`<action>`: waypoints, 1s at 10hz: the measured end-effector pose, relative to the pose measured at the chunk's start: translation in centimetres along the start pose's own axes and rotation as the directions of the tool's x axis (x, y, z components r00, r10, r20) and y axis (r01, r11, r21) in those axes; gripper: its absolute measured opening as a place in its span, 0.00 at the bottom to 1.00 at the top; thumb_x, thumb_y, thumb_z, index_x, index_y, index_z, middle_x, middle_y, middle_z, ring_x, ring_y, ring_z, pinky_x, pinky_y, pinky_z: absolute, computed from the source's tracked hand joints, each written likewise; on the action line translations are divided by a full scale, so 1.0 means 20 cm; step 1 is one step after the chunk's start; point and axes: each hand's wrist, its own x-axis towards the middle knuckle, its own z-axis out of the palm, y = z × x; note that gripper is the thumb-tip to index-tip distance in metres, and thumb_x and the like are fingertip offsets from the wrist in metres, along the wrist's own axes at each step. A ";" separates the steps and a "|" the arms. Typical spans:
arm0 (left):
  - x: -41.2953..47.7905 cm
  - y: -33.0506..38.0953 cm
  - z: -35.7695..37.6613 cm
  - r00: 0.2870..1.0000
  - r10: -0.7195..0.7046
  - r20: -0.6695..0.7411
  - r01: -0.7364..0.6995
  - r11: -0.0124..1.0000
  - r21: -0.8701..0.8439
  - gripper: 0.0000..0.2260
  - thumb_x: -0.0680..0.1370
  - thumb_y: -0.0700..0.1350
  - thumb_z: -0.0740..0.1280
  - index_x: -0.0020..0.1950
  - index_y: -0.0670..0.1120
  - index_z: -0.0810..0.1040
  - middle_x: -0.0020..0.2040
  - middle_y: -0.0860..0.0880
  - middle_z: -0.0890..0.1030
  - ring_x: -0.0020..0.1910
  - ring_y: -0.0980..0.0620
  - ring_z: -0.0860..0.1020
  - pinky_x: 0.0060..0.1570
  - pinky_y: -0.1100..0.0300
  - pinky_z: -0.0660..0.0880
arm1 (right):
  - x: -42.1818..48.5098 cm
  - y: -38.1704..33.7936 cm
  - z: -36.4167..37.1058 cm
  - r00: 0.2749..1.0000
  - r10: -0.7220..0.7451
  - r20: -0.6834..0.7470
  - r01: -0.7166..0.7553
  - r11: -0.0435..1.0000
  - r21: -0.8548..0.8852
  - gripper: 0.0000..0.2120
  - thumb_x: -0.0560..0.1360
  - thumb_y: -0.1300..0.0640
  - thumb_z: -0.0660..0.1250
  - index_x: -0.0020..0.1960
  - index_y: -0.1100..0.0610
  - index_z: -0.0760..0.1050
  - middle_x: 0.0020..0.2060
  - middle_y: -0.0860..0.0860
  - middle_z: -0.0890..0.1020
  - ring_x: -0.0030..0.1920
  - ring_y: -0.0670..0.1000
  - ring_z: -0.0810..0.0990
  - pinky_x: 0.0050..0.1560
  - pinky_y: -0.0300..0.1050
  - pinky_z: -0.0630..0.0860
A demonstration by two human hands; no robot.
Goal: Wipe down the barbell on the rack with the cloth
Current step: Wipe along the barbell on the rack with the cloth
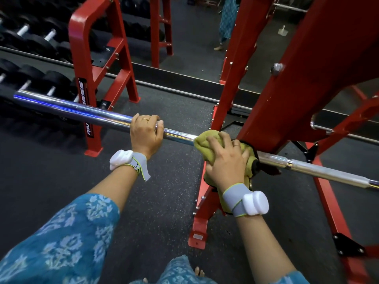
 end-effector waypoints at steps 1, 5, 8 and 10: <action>0.00 0.00 0.00 1.000 0.006 -0.014 -0.006 1.000 0.012 0.14 0.76 0.47 0.56 0.40 0.43 0.78 0.34 0.44 0.78 0.38 0.42 0.75 0.56 0.51 0.62 | -0.03 0.04 -0.01 0.998 0.018 -0.064 -0.017 1.000 0.010 0.32 0.49 0.54 0.77 0.53 0.49 0.79 0.54 0.53 0.79 0.45 0.60 0.77 0.42 0.54 0.71; 0.01 0.00 -0.01 1.000 0.006 0.000 -0.006 1.000 -0.002 0.14 0.77 0.47 0.56 0.40 0.42 0.77 0.34 0.44 0.78 0.37 0.43 0.75 0.56 0.52 0.62 | -0.02 -0.11 0.03 0.998 -0.024 0.056 0.023 0.999 0.026 0.36 0.50 0.52 0.78 0.58 0.49 0.76 0.59 0.54 0.76 0.48 0.62 0.77 0.46 0.59 0.72; 0.01 0.00 -0.01 1.000 0.012 0.001 -0.012 1.000 0.007 0.14 0.77 0.47 0.56 0.39 0.42 0.77 0.33 0.44 0.78 0.37 0.43 0.75 0.55 0.52 0.62 | 0.08 -0.15 -0.03 0.990 0.074 0.121 -0.075 0.997 0.004 0.31 0.68 0.51 0.70 0.68 0.49 0.63 0.67 0.53 0.64 0.63 0.62 0.65 0.56 0.57 0.65; 0.00 0.00 -0.01 1.000 0.018 0.000 -0.018 1.000 0.011 0.14 0.77 0.47 0.56 0.40 0.42 0.77 0.34 0.44 0.77 0.37 0.42 0.75 0.55 0.52 0.63 | -0.01 -0.13 0.03 0.994 -0.101 0.032 0.101 0.995 -0.010 0.39 0.45 0.52 0.79 0.57 0.50 0.78 0.58 0.54 0.78 0.46 0.62 0.77 0.44 0.58 0.73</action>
